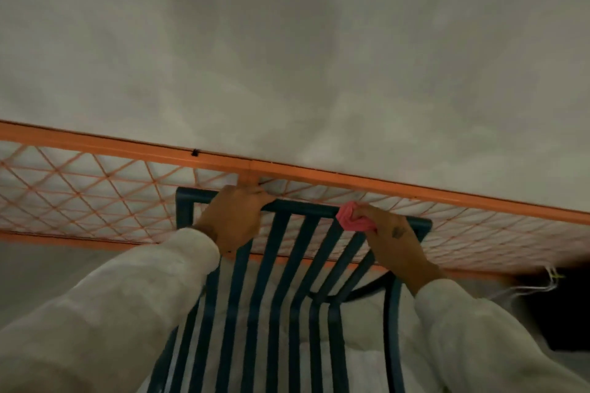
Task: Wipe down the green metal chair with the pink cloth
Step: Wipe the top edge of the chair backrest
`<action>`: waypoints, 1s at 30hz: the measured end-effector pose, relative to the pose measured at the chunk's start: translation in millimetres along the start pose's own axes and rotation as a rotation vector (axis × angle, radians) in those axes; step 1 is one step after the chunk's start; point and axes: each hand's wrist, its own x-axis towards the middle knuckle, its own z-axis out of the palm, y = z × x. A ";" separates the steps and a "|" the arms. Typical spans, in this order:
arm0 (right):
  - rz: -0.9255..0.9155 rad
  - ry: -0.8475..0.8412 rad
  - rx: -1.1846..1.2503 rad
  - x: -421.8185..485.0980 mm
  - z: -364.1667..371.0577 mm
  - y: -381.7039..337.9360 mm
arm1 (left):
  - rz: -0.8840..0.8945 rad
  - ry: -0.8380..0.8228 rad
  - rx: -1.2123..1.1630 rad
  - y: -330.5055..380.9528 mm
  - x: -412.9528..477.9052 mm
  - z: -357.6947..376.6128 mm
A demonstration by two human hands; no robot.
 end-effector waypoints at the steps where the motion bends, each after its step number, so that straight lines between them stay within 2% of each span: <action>1: 0.047 0.019 -0.012 -5.5 -5.4 11.1 | 0.022 -0.017 -0.002 9.6 7.9 3.9; 5: 0.209 0.081 -0.073 -22.8 -25.7 44.4 | 0.044 -0.065 -0.036 50.8 37.6 21.3; 9: 0.314 0.141 -0.005 -33.1 -37.3 65.2 | 0.078 -0.119 -0.012 89.4 60.9 37.1; 13: 0.446 0.221 0.234 -36.0 -46.5 77.7 | 0.121 -0.120 0.047 123.0 79.7 55.3; 17: 0.660 0.406 0.567 -35.6 -53.2 90.3 | 0.099 -0.193 0.107 156.6 90.2 67.1; 22: 0.663 0.394 0.819 -53.9 -31.2 121.4 | 0.076 -0.195 0.136 193.9 104.6 85.7; 25: 0.652 0.366 0.885 -73.7 -9.2 140.1 | 0.064 -0.087 0.155 209.1 106.5 105.4; 28: 0.677 0.286 0.857 -103.9 20.7 150.6 | 0.073 0.076 0.028 224.7 82.2 132.7; 30: 0.707 0.201 0.885 -124.8 39.7 159.2 | 0.025 0.027 -0.119 239.3 56.2 167.8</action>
